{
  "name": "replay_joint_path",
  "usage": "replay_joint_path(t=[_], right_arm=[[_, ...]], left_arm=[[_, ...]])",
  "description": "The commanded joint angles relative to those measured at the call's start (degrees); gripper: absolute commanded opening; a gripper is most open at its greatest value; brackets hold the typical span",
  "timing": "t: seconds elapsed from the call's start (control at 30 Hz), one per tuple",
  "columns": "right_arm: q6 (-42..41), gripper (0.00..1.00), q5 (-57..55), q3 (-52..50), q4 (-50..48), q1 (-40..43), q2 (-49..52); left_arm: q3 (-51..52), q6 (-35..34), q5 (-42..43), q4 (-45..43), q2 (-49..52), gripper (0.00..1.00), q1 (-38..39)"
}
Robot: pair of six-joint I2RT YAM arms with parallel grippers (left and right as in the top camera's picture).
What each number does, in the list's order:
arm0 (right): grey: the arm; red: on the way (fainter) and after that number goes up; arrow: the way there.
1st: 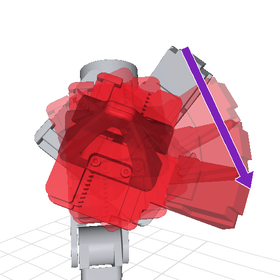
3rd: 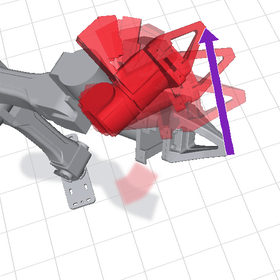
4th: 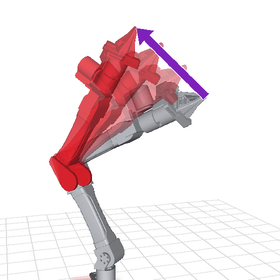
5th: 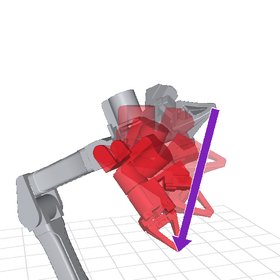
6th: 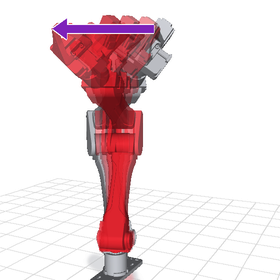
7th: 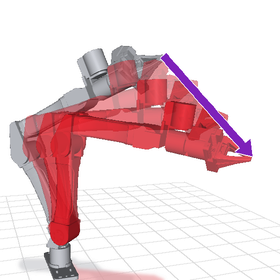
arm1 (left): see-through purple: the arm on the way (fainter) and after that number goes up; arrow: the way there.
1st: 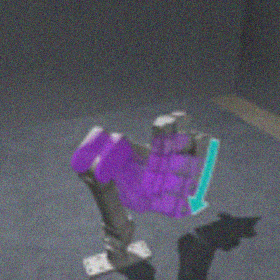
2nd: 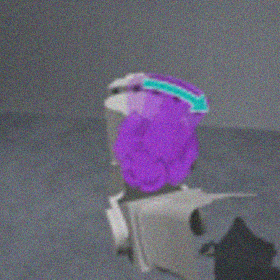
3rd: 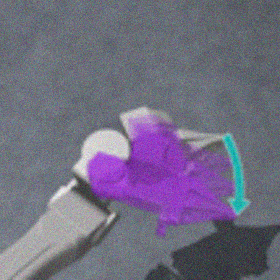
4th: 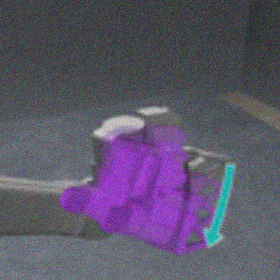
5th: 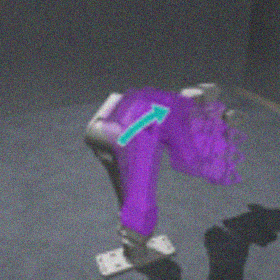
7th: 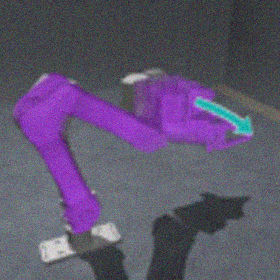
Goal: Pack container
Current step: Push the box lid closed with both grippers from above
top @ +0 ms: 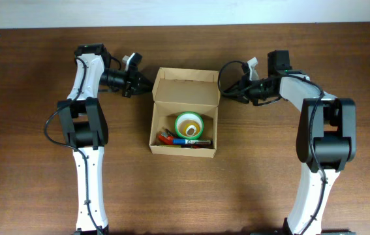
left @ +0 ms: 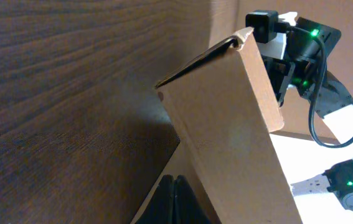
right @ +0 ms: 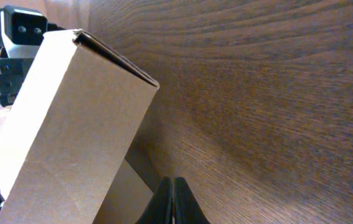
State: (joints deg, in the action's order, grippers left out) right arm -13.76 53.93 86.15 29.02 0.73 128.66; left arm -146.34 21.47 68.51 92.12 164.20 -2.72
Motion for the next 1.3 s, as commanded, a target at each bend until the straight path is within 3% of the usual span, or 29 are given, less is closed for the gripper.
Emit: replay_joint_path(t=[0.0,0.33,0.67,0.87,1.03,1.27], right_arm=[[-0.3,0.04,3.0,0.7,-0.9,0.4,0.0],[-0.2,0.03,3.1,0.7,-1.0,-0.3,0.0],[-4.0,0.04,7.6,0.7,-8.5,-4.1,0.0],[-3.9,0.03,10.3,2.7,-8.5,-4.0,0.0],[-2.9,0.04,9.3,8.7,-4.9,-4.0,-1.8],[9.1,0.04,-1.7,15.2,12.5,-4.1,-8.1]], left_arm=[[0.1,-0.2,-1.5,0.0,1.0,0.02,0.5],[0.1,-1.3,-1.1,-0.2,3.6,0.01,3.8],[-0.2,-1.0,7.4,-3.0,3.6,0.01,4.1],[-11.2,4.1,9.1,1.7,3.3,0.01,4.1],[-22.0,2.1,1.7,4.6,2.4,0.01,4.1],[-22.7,1.1,-4.1,4.6,-4.7,0.01,5.6]])
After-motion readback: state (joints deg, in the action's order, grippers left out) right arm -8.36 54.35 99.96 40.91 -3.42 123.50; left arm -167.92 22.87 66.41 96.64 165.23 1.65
